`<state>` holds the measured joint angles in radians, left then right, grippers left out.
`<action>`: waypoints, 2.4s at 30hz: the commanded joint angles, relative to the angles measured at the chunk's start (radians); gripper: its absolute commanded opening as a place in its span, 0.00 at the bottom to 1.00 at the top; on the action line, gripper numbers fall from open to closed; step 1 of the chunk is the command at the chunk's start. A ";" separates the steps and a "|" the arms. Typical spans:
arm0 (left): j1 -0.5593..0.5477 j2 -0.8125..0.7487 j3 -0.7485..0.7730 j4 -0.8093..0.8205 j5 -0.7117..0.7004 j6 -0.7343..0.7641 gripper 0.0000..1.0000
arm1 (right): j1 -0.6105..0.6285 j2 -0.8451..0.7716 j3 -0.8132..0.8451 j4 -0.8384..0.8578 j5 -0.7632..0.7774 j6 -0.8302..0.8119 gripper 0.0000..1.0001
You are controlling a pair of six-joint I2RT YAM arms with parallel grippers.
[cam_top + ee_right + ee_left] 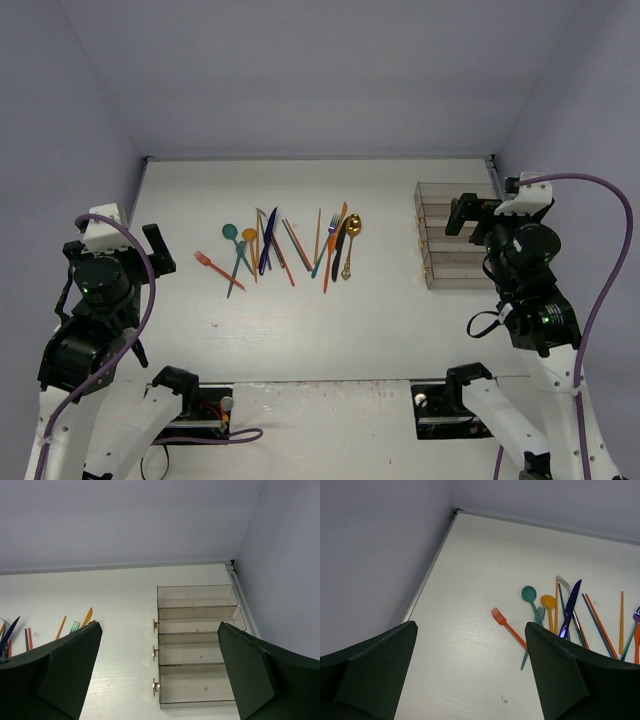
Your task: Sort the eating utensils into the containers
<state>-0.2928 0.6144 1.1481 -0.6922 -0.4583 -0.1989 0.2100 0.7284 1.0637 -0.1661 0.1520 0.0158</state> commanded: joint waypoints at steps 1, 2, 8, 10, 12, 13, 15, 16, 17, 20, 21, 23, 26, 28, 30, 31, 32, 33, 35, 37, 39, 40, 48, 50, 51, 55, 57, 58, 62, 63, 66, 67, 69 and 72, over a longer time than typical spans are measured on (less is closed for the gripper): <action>-0.002 0.018 -0.001 0.056 -0.011 -0.019 0.87 | -0.002 0.015 0.035 0.089 0.016 0.033 1.00; -0.002 0.017 -0.003 0.055 -0.011 -0.019 0.87 | -0.003 0.019 0.040 0.089 0.027 0.054 1.00; -0.002 0.002 -0.030 0.051 -0.008 -0.020 0.87 | -0.001 0.080 0.081 0.088 -0.015 0.105 1.00; -0.002 -0.003 -0.038 0.048 -0.008 -0.020 0.87 | -0.001 0.115 0.083 0.088 -0.013 0.123 1.00; -0.002 -0.004 -0.044 0.045 -0.008 -0.019 0.87 | 0.001 0.171 0.093 0.084 -0.035 0.135 1.00; -0.002 -0.005 -0.048 0.043 -0.008 -0.019 0.87 | 0.003 0.197 0.098 0.080 -0.039 0.144 1.00; -0.002 -0.003 -0.055 0.035 -0.003 -0.017 0.87 | 0.016 0.230 0.111 0.078 -0.048 0.146 1.00; -0.002 0.000 -0.058 0.031 0.000 -0.017 0.87 | 0.033 0.259 0.121 0.076 -0.044 0.148 1.00; -0.002 0.001 -0.062 0.025 0.002 -0.018 0.87 | 0.047 0.279 0.128 0.076 -0.043 0.149 1.00; -0.002 -0.007 -0.083 0.010 0.003 -0.026 0.87 | 0.107 0.350 0.152 0.076 0.011 0.175 1.00; -0.002 -0.013 -0.093 0.009 0.000 -0.028 0.87 | 0.126 0.376 0.156 0.076 0.024 0.190 1.00; 0.000 -0.022 -0.115 0.010 -0.005 -0.034 0.87 | 0.171 0.429 0.162 0.076 0.046 0.219 1.00; 0.000 -0.052 -0.160 0.011 -0.009 -0.043 0.87 | 0.243 0.522 0.176 0.074 0.127 0.255 1.00; -0.002 -0.075 -0.193 0.016 -0.005 -0.044 0.87 | 0.292 0.589 0.185 0.072 0.165 0.312 1.00; 0.000 -0.093 -0.246 0.016 -0.006 -0.048 0.87 | 0.303 0.636 0.189 0.070 0.167 0.377 1.00; 0.000 -0.103 -0.271 0.017 -0.006 -0.051 0.87 | 0.309 0.665 0.189 0.069 0.168 0.417 1.00; 0.000 -0.113 -0.283 0.018 -0.007 -0.062 0.87 | 0.319 0.694 0.190 0.069 0.176 0.439 1.00; 0.000 -0.122 -0.296 0.021 -0.007 -0.074 0.87 | 0.331 0.725 0.193 0.069 0.185 0.455 1.00; 0.000 -0.139 -0.323 0.033 0.002 -0.088 0.87 | 0.351 0.792 0.202 0.065 0.201 0.480 1.00; 0.000 -0.146 -0.334 0.051 0.012 -0.086 0.87 | 0.356 0.838 0.208 0.063 0.223 0.517 0.99; 0.000 -0.149 -0.343 0.065 0.005 -0.082 0.87 | 0.357 0.885 0.211 0.062 0.248 0.548 0.96; 0.000 -0.147 -0.343 0.068 0.004 -0.078 0.87 | 0.358 0.912 0.214 0.062 0.261 0.559 0.93; 0.000 -0.143 -0.348 0.075 0.020 -0.077 0.87 | 0.363 1.058 0.244 0.062 0.300 0.615 0.83; 0.000 -0.143 -0.350 0.076 0.023 -0.079 0.87 | 0.364 1.092 0.252 0.062 0.300 0.624 0.82; 0.000 -0.143 -0.352 0.079 0.026 -0.078 0.87 | 0.365 1.109 0.260 0.062 0.299 0.631 0.80; 0.000 -0.137 -0.357 0.087 0.033 -0.074 0.87 | 0.366 1.164 0.283 0.061 0.297 0.648 0.73; 0.000 -0.139 -0.358 0.088 0.033 -0.075 0.87 | 0.366 1.192 0.295 0.061 0.296 0.656 0.71; -0.001 -0.140 -0.358 0.088 0.033 -0.075 0.87 | 0.367 1.203 0.298 0.061 0.296 0.658 0.70; -0.001 -0.139 -0.361 0.094 0.032 -0.076 0.87 | 0.367 1.243 0.314 0.062 0.300 0.662 0.64; -0.002 -0.139 -0.362 0.095 0.032 -0.076 0.87 | 0.368 1.251 0.316 0.062 0.301 0.663 0.62; -0.002 -0.139 -0.363 0.096 0.032 -0.076 0.87 | 0.367 1.271 0.320 0.062 0.300 0.667 0.60; -0.002 -0.139 -0.363 0.096 0.031 -0.076 0.87 | 0.367 1.276 0.322 0.062 0.299 0.667 0.58; -0.002 -0.139 -0.364 0.098 0.031 -0.075 0.87 | 0.367 1.287 0.325 0.062 0.294 0.667 0.55; -0.002 -0.139 -0.366 0.099 0.030 -0.075 0.87 | 0.368 1.298 0.328 0.062 0.285 0.667 0.52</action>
<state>-0.2928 0.4591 0.7715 -0.6596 -0.4236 -0.2661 0.5713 2.0271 1.3435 -0.1200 0.4042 0.6586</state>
